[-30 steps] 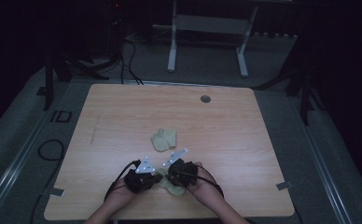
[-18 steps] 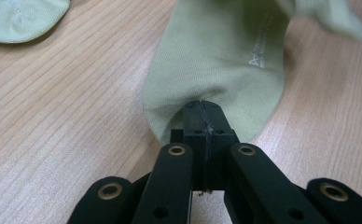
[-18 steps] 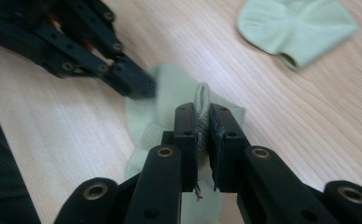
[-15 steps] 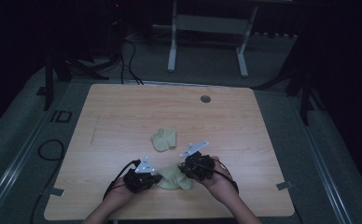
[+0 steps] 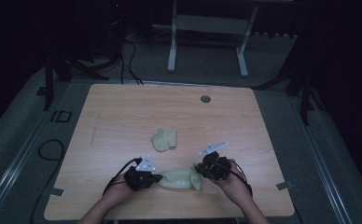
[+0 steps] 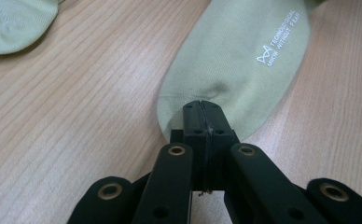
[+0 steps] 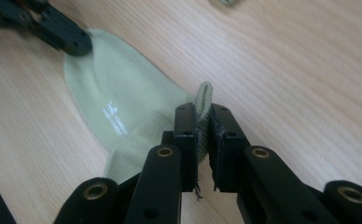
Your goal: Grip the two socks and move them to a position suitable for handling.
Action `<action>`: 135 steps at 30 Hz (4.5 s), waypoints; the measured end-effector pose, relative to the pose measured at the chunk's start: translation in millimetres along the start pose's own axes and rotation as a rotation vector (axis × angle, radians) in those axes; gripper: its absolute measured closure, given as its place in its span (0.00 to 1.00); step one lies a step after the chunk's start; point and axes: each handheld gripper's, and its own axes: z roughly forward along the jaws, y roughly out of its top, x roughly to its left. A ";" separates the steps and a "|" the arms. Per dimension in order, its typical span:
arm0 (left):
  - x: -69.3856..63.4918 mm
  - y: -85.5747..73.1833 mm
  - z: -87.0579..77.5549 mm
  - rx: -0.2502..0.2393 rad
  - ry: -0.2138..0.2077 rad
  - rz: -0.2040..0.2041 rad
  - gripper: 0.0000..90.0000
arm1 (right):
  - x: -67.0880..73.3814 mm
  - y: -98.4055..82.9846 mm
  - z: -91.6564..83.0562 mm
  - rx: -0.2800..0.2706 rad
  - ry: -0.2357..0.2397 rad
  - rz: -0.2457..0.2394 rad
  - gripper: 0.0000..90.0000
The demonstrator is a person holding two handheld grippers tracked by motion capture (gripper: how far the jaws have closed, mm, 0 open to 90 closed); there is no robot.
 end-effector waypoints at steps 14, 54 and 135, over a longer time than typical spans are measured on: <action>1.3 2.3 3.7 -0.019 -0.014 -0.007 0.99 | -26.0 -17.2 16.2 0.057 -0.023 0.071 0.80; -11.7 4.4 6.9 -0.009 -0.024 -0.035 0.99 | -16.4 -55.6 7.6 0.064 -0.014 0.095 0.99; -2.8 -25.3 -20.5 -0.032 -0.067 -0.086 0.66 | -10.7 177.8 124.2 0.213 0.007 -0.092 0.53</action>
